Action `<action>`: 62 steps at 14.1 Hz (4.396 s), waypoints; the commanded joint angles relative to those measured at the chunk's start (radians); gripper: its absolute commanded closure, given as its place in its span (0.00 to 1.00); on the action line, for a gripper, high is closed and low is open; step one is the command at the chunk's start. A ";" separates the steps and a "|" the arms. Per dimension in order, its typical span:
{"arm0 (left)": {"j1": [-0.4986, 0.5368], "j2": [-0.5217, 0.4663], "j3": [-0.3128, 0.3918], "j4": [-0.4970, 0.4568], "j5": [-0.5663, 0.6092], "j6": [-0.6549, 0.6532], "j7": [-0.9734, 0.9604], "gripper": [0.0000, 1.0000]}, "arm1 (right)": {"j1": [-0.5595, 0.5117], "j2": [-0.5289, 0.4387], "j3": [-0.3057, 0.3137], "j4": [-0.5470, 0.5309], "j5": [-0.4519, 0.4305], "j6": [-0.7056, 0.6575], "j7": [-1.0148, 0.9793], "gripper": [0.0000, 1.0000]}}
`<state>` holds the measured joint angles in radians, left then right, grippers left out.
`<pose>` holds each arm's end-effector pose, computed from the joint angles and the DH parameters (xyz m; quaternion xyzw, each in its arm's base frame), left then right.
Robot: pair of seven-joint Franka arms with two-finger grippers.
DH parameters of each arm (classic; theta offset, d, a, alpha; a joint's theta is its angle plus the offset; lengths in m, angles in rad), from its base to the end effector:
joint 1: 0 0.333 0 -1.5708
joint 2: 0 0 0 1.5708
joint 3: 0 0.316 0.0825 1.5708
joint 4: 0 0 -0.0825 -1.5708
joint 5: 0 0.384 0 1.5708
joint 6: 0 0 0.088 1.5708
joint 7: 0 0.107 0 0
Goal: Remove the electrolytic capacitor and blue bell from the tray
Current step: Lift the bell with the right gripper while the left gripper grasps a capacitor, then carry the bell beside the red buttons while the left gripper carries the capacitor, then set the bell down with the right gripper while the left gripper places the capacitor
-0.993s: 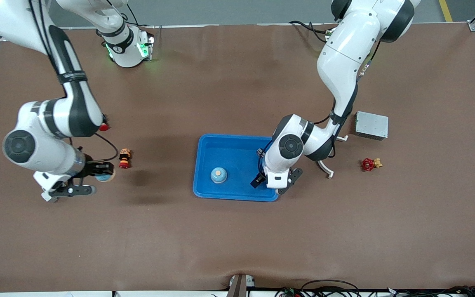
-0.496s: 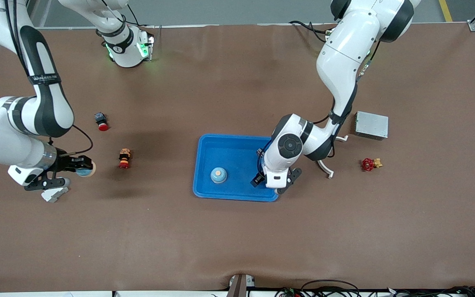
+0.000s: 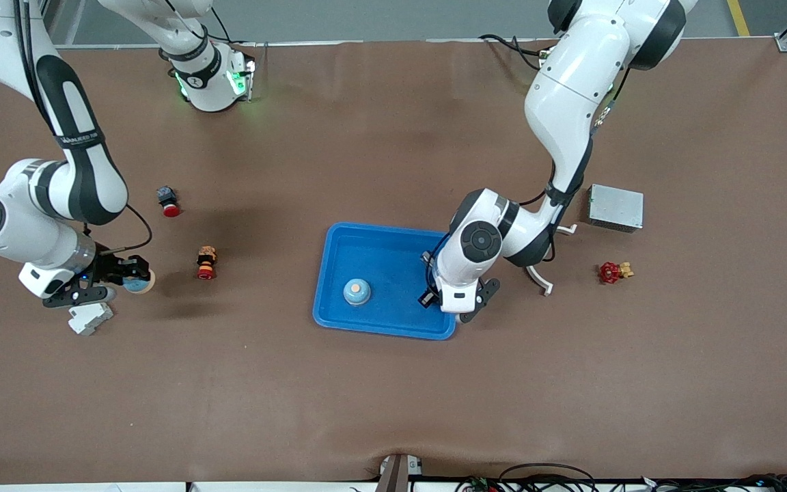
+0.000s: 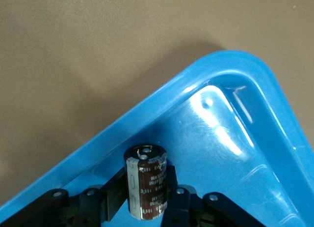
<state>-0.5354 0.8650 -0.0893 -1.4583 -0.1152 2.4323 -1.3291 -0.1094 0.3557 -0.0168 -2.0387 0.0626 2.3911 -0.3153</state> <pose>0.5992 -0.4173 0.1780 0.9127 0.3983 -0.0295 0.0864 0.5919 -0.0743 0.2676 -0.9972 -0.0721 -0.0025 0.0183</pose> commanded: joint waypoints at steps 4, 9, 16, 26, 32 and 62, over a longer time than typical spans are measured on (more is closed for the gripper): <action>-0.015 -0.046 0.014 0.018 0.002 -0.012 -0.042 1.00 | -0.032 0.034 0.018 -0.037 0.017 0.092 -0.022 1.00; 0.005 -0.125 0.014 0.030 0.034 -0.217 -0.030 1.00 | -0.029 0.081 0.020 -0.034 0.019 0.109 -0.021 1.00; 0.142 -0.317 0.002 -0.013 0.037 -0.544 0.310 1.00 | -0.029 0.118 0.021 -0.028 0.034 0.132 -0.018 1.00; 0.397 -0.528 0.006 -0.332 0.068 -0.532 0.893 1.00 | -0.024 0.114 0.021 -0.015 0.045 0.123 -0.016 0.00; 0.486 -0.528 0.005 -0.471 0.123 -0.351 1.051 1.00 | 0.051 0.037 0.024 0.129 0.045 -0.131 0.097 0.00; 0.431 -0.348 0.005 -0.465 0.158 -0.202 0.987 0.00 | 0.728 0.451 0.015 0.603 -0.058 -0.078 1.349 0.00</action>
<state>-0.1046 0.5580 -0.0789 -1.9290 0.0190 2.2860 -0.3029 0.6026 0.7778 0.0118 -1.4750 0.0193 2.3076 0.9967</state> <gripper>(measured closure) 0.370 0.000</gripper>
